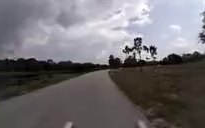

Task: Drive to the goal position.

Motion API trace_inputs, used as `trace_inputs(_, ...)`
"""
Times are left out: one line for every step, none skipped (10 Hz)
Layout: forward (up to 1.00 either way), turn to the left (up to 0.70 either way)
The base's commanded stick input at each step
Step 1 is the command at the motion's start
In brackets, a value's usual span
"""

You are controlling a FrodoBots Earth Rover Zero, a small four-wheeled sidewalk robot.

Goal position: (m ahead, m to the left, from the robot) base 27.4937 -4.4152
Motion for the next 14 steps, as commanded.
trace_inputs(0.85,0.0)
trace_inputs(0.85,0.0)
trace_inputs(0.85,0.0)
trace_inputs(0.85,0.0)
trace_inputs(0.85,0.0)
trace_inputs(0.85,0.0)
trace_inputs(0.85,0.0)
trace_inputs(0.85,0.0)
trace_inputs(0.85,0.0)
trace_inputs(0.85,0.0)
trace_inputs(0.85,0.0)
trace_inputs(0.85,0.0)
trace_inputs(0.85,0.0)
trace_inputs(0.85,0.0)
